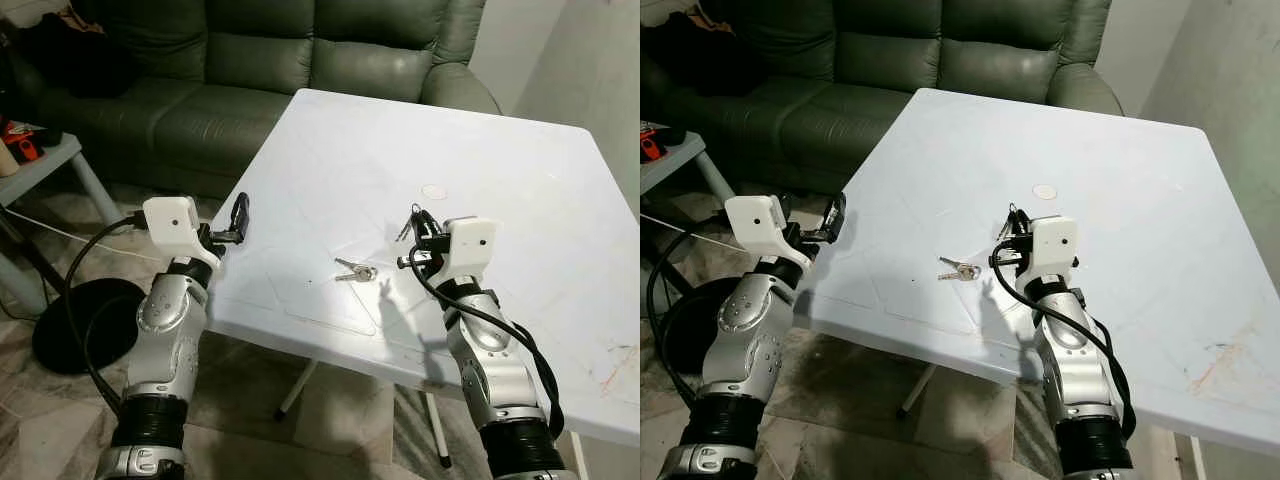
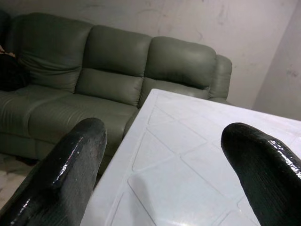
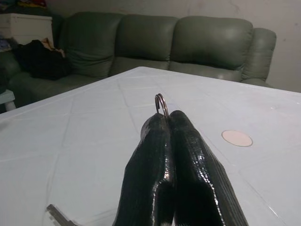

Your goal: Hang keys on a hook

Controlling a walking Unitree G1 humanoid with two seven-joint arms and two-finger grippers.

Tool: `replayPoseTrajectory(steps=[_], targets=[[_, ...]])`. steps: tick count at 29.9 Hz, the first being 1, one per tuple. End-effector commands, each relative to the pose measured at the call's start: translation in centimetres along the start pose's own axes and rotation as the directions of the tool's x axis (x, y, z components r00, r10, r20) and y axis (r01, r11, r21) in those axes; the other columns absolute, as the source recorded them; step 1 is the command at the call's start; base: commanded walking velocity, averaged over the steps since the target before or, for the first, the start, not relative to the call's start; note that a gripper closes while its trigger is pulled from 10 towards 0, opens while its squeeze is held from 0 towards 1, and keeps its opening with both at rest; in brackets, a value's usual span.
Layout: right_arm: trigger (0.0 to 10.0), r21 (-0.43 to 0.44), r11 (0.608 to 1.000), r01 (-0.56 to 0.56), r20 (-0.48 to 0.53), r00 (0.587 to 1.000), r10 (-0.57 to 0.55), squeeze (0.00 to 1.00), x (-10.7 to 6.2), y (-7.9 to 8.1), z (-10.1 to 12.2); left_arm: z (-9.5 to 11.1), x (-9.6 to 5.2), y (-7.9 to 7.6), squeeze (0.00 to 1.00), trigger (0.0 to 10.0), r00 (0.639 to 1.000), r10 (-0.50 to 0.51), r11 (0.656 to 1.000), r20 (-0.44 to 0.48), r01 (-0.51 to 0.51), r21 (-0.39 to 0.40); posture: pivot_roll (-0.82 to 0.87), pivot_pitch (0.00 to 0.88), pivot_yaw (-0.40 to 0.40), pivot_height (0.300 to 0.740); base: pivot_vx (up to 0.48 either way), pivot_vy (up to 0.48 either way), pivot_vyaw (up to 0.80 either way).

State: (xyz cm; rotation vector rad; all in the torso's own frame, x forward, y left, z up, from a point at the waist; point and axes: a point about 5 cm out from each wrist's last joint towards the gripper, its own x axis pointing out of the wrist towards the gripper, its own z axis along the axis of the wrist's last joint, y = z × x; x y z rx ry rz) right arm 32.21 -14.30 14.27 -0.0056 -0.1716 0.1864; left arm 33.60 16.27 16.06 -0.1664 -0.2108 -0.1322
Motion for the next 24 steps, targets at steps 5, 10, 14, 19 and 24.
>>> replayPoseTrajectory(steps=[5,10,14,19,24], targets=[[10.0,-0.012,1.0,0.0,0.005,1.0,0.0,0.0,0.24,-0.16,0.17,-0.09,0.3,0.02,0.0,10.0,1.0,0.014,1.0,-0.004,-0.014,-0.015,0.01,0.0,-0.02,0.74,0.0,0.288,-0.66],[10.0,-0.015,1.0,-0.001,0.004,1.0,0.001,0.0,0.17,-0.14,0.15,-0.2,0.33,-0.08,0.0,10.0,1.0,0.023,1.0,-0.012,-0.023,-0.02,0.0,0.0,-0.022,0.74,0.0,0.0,-0.67],[10.0,-0.019,1.0,-0.006,-0.001,1.0,0.006,0.0,0.05,-0.13,0.04,-0.39,0.33,0.03,0.0,10.0,0.999,0.036,0.998,-0.028,-0.037,-0.042,0.01,0.0,-0.025,0.74,0.0,0.0,-0.65],[10.0,-0.021,1.0,-0.007,-0.004,1.0,0.007,0.0,-0.06,-0.12,-0.03,-0.48,0.18,0.1,0.0,10.0,0.999,0.038,0.998,-0.032,-0.039,-0.044,0.01,0.0,-0.025,0.74,0.0,0.0,-0.65],[10.0,-0.022,1.0,-0.008,-0.005,1.0,0.008,0.0,-0.11,-0.1,-0.04,-0.55,0.06,0.12,0.0,10.0,0.999,0.038,0.998,-0.037,-0.04,-0.038,0.01,0.0,-0.025,0.74,0.0,0.0,-0.65]])
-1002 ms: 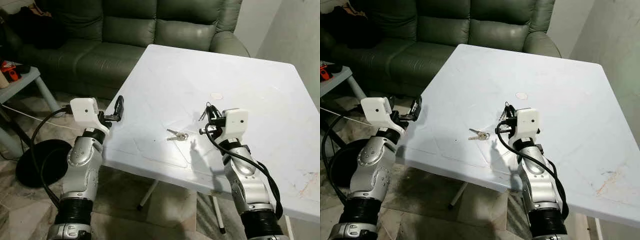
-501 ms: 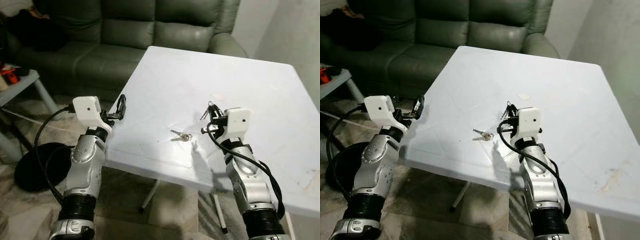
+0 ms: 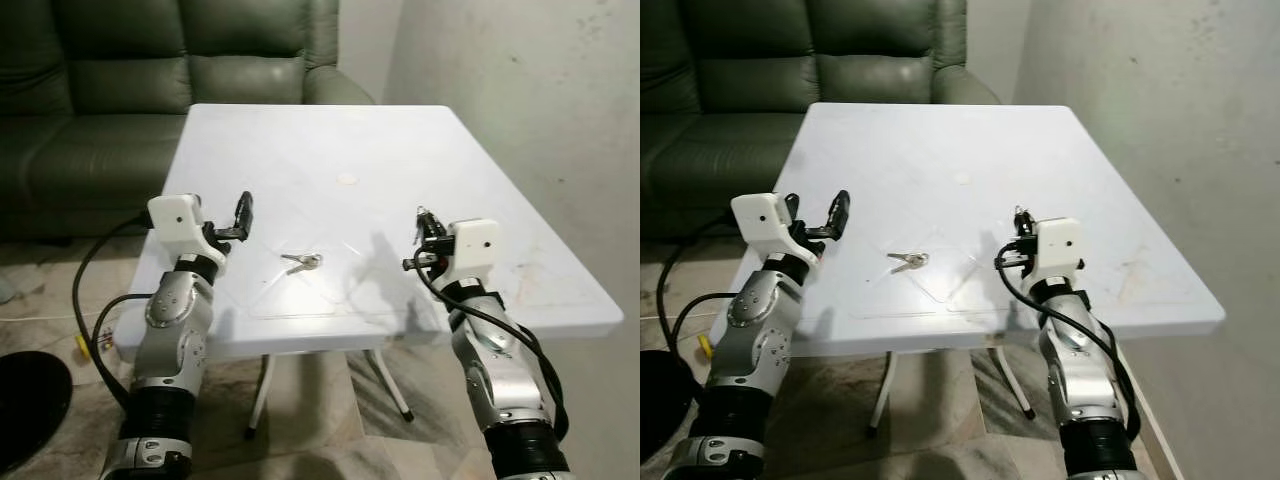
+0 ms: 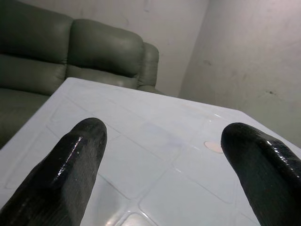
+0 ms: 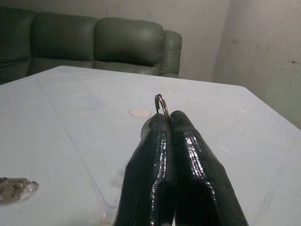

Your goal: Hang keys on a hook

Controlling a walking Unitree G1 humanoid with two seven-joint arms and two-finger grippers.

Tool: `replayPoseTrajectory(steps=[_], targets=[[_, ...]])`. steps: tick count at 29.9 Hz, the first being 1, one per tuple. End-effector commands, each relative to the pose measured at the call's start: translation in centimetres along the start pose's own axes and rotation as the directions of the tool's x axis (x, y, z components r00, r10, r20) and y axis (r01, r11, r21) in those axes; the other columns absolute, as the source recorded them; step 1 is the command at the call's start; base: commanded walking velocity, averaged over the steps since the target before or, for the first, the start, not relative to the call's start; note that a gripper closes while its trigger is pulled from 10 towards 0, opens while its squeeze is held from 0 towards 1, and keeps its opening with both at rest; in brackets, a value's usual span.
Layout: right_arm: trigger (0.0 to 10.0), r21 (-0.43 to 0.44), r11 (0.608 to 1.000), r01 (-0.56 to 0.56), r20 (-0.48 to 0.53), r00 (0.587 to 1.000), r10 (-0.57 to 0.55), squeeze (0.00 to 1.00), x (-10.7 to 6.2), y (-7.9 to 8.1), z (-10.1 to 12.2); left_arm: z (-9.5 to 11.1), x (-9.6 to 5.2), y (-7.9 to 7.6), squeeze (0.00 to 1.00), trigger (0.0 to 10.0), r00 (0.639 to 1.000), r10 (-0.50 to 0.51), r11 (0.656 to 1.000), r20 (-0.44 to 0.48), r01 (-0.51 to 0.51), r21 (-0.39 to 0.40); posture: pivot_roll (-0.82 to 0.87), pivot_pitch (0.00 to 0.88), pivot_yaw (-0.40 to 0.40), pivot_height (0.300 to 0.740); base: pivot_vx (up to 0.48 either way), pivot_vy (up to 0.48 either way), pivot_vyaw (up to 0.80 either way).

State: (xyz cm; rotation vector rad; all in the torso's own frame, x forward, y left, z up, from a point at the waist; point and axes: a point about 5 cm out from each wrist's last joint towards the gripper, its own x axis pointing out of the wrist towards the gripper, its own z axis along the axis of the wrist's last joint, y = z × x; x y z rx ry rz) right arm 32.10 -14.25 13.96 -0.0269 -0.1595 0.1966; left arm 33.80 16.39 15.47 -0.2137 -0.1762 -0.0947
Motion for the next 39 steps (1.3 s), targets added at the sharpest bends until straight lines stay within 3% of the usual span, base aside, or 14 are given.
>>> replayPoseTrajectory(steps=[1,15,19,22,39], targets=[[10.0,-0.002,1.0,0.003,0.008,1.0,-0.003,0.0,0.0,-0.2,0.2,0.0,0.0,-0.1,0.0,10.0,1.0,-0.005,1.0,-0.01,0.005,0.009,0.01,0.0,-0.025,0.74,0.0,0.0,-0.64],[10.0,-0.016,1.0,0.008,-0.007,1.0,-0.008,0.0,-0.4,-0.7,-0.1,0.0,-0.4,0.1,0.0,10.0,0.999,-0.048,0.996,-0.021,0.049,0.079,0.0,0.0,-0.014,0.74,0.0,0.0,-0.64],[10.0,-0.014,1.0,0.011,-0.007,1.0,-0.011,0.0,-0.5,-0.6,-0.1,0.3,-0.5,0.1,0.0,10.0,0.998,-0.054,0.997,0.013,0.053,0.055,0.0,0.0,-0.013,0.74,0.0,0.0,-0.64],[10.0,-0.007,1.0,0.01,-0.01,1.0,-0.01,0.0,-0.6,-0.3,-0.2,-0.2,-0.5,-0.2,0.0,10.0,0.998,-0.055,0.997,-0.03,0.056,0.059,0.0,0.0,-0.011,0.74,0.0,0.0,-0.64],[10.0,-0.006,1.0,0.01,-0.021,1.0,-0.01,0.0,-1.1,-0.2,-0.4,-0.5,-0.6,0.0,0.0,10.0,0.998,-0.024,0.998,-0.055,0.027,0.051,0.0,0.0,-0.01,0.74,0.0,0.071,-0.63]])
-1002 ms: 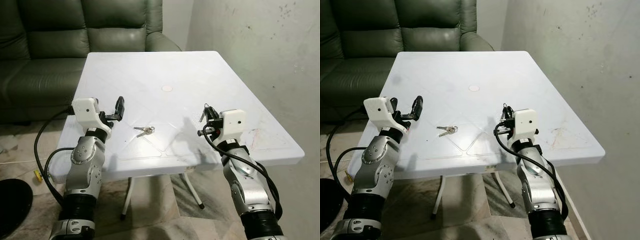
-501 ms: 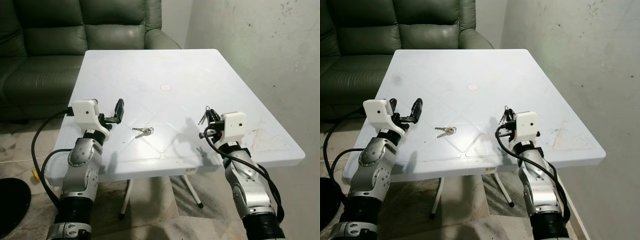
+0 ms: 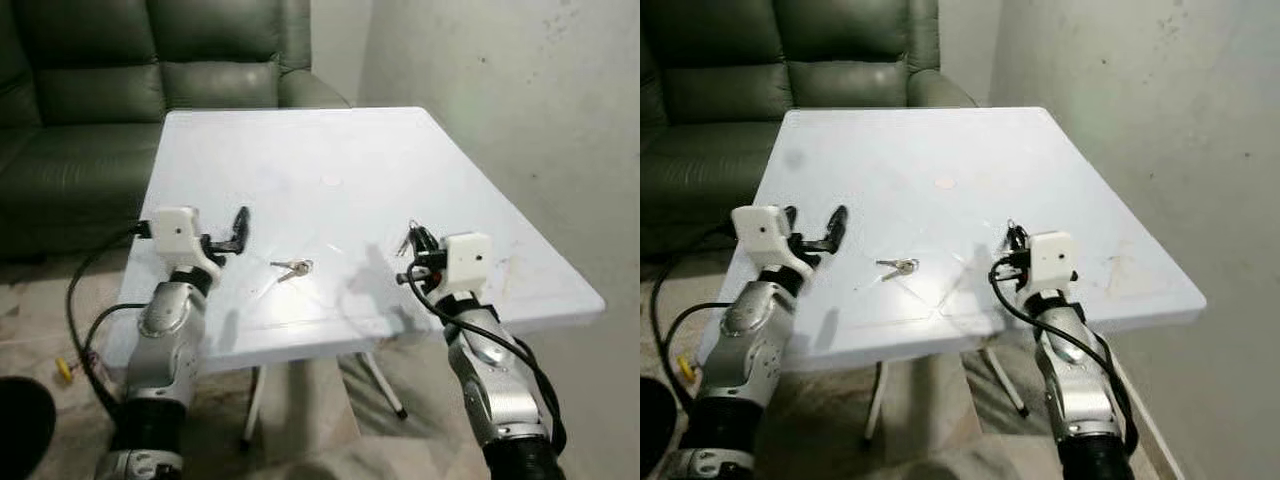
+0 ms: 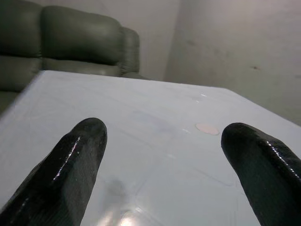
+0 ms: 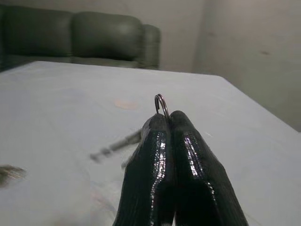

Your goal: Hang keys on a hook

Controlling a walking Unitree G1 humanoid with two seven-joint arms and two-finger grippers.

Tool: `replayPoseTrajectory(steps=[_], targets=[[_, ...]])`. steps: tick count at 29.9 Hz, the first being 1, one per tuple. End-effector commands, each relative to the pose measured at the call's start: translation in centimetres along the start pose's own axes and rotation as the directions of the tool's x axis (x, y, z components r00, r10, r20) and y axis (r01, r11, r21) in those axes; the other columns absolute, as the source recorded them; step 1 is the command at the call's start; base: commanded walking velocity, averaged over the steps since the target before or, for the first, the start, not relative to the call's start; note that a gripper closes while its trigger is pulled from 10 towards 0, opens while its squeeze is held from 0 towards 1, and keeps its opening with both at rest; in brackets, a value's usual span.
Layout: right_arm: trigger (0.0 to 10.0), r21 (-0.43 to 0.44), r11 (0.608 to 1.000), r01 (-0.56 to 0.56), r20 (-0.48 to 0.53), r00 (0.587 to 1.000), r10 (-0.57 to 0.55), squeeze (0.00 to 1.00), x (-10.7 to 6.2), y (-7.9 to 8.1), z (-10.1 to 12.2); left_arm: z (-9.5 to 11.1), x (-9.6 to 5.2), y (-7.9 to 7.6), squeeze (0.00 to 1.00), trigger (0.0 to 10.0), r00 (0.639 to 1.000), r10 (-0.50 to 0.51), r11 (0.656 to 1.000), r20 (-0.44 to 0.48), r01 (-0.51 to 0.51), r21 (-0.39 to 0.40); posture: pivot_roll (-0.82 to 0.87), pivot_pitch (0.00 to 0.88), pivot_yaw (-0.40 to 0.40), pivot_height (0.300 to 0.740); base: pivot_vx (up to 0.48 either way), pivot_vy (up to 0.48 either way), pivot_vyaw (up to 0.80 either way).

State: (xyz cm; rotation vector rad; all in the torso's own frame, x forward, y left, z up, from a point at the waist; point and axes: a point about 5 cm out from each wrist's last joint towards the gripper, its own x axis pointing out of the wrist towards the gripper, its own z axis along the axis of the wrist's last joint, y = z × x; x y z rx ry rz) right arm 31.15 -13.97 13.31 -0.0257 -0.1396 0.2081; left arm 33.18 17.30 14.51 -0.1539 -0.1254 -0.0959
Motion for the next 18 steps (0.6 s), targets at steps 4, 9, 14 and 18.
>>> replayPoseTrajectory(steps=[4,9,14,18], targets=[[10.0,-0.006,1.0,0.02,-0.002,1.0,-0.02,0.0,-0.05,-0.61,0.17,0.22,0.22,-0.91,0.0,10.0,1.0,-0.017,1.0,0.0,0.017,-0.004,0.0,0.0,-0.013,0.74,0.0,0.0,-0.62],[10.0,-0.005,1.0,0.02,-0.003,1.0,-0.02,0.0,-0.02,-0.6,0.23,0.22,0.23,-0.88,0.0,10.0,1.0,-0.014,1.0,-0.002,0.014,-0.006,0.0,0.0,-0.015,0.74,0.0,0.0,-0.62],[10.0,-0.005,1.0,0.023,-0.002,1.0,-0.023,0.0,-0.02,-0.69,0.33,0.25,0.22,-0.98,0.0,10.0,1.0,-0.012,1.0,-0.003,0.012,-0.008,0.0,0.0,-0.015,0.74,0.0,0.0,-0.61],[10.0,-0.006,1.0,0.028,-0.001,1.0,-0.028,0.0,0.0,-0.76,0.38,0.23,0.23,-1.04,0.0,10.0,1.0,-0.011,1.0,-0.004,0.011,-0.006,0.0,0.0,-0.015,0.74,0.0,0.0,-0.62]])
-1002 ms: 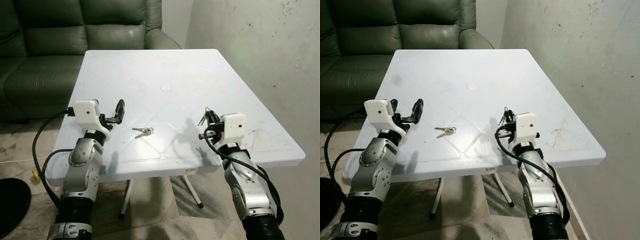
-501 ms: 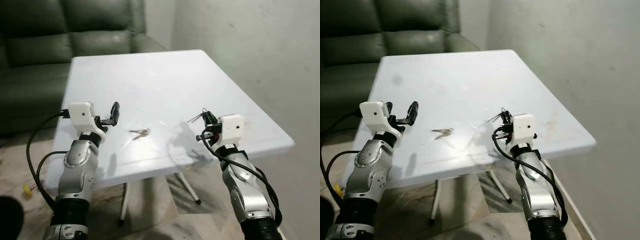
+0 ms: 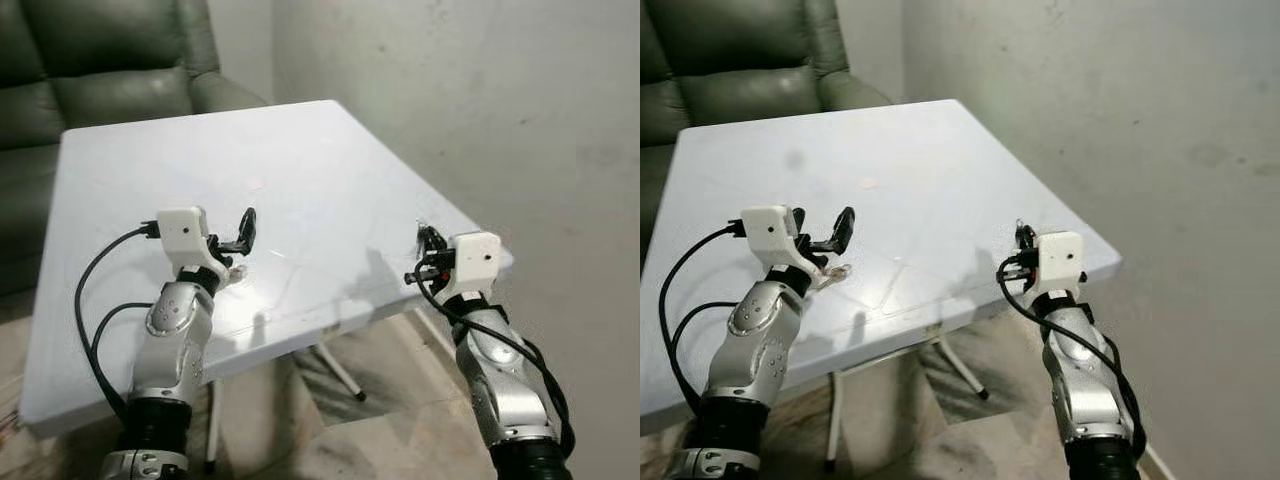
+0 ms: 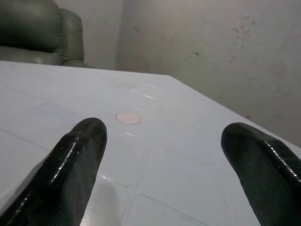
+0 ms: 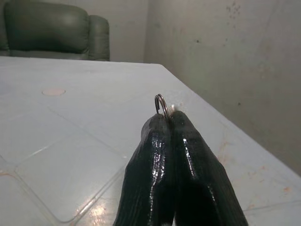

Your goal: Hang keys on a hook

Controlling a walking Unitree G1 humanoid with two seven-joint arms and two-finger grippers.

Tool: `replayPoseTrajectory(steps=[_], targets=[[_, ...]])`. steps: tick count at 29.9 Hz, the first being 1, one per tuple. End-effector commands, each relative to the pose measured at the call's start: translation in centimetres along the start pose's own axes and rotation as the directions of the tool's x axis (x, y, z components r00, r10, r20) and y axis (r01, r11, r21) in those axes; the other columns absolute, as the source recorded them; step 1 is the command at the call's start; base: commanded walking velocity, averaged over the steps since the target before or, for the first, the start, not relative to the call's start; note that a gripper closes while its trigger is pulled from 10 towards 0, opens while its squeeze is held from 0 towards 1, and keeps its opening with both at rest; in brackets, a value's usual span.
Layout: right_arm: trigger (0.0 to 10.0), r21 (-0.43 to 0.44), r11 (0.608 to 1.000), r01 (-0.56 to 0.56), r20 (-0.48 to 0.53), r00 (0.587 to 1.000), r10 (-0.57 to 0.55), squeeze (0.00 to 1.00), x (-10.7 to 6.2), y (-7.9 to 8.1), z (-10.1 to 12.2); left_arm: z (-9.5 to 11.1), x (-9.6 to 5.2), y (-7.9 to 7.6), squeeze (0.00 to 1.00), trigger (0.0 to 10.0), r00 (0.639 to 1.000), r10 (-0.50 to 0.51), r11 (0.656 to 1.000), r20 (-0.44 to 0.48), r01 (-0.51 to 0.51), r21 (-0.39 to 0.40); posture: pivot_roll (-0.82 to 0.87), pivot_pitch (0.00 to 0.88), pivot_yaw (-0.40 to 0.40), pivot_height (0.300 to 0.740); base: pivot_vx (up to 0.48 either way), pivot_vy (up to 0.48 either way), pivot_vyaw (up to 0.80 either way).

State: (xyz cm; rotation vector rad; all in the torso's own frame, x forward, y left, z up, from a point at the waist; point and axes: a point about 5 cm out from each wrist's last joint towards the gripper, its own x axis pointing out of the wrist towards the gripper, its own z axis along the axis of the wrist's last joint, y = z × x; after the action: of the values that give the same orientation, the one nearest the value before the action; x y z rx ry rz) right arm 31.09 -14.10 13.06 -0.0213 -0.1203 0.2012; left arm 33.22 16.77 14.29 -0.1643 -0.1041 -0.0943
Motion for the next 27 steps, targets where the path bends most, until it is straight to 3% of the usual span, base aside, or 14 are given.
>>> replayPoseTrajectory(steps=[1,27], targets=[[10.0,-0.011,1.0,0.022,0.018,1.0,-0.022,0.0,0.12,-0.67,0.62,0.52,0.15,-0.58,0.0,10.0,1.0,-0.015,1.0,0.016,0.014,0.006,0.0,0.0,-0.015,0.74,0.0,0.0,-0.61],[10.0,-0.004,0.999,0.039,0.02,0.999,-0.039,0.0,0.39,-0.83,0.81,0.68,0.38,-0.88,0.0,10.0,1.0,-0.004,1.0,0.02,0.004,0.002,0.0,0.0,-0.013,0.74,0.0,0.0,-0.61]])
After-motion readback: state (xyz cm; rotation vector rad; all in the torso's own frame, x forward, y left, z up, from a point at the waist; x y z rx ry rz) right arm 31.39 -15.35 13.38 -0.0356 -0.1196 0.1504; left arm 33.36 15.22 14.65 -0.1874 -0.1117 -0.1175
